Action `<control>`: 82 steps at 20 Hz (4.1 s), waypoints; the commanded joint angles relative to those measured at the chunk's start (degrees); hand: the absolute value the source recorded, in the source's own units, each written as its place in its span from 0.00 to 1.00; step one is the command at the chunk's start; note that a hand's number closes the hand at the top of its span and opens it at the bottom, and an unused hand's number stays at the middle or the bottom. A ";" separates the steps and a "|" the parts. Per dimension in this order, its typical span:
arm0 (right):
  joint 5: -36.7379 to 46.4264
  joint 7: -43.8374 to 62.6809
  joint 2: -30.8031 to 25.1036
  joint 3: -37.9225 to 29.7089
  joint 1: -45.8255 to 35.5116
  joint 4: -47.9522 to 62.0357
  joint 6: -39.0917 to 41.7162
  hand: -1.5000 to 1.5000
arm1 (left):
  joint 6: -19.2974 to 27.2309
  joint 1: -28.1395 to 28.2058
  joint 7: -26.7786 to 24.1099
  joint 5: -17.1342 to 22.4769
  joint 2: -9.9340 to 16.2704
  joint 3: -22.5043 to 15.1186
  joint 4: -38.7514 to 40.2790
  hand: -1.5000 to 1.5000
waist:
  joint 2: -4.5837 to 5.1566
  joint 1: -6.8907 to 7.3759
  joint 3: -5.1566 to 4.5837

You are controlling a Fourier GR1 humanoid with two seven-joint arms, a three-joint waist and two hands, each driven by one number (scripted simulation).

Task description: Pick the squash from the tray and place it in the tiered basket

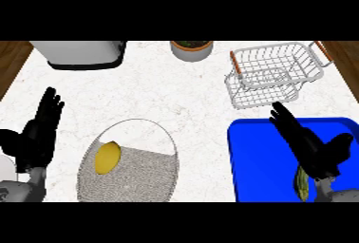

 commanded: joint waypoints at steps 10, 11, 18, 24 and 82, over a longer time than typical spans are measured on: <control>3.37 -2.58 5.20 -29.26 17.31 7.17 -40.96 0.00 | 0.37 2.14 0.05 -6.04 6.49 -0.11 1.65 0.50 | 0.71 -7.68 -1.15; 4.10 -3.19 7.21 -30.14 17.77 5.45 -45.23 0.00 | -0.03 1.66 0.27 -6.51 7.06 -0.35 1.83 0.50 | 0.53 -6.44 -1.22; 15.10 9.52 7.52 -19.17 34.67 -19.06 -55.14 0.00 | -2.00 -1.81 4.26 -8.69 7.65 -3.12 -1.03 0.50 | 0.71 -0.38 -1.37; 17.32 26.84 -9.14 -15.04 44.85 -26.59 -42.27 0.00 | -3.08 -2.11 3.18 -8.93 6.44 -3.89 0.53 0.50 | 1.34 1.22 -1.53; 31.14 79.86 -14.95 5.59 6.65 -10.94 -31.49 0.00 | -4.96 -4.35 7.51 -18.37 -2.51 -0.73 -0.36 0.50 | 0.63 1.44 -1.05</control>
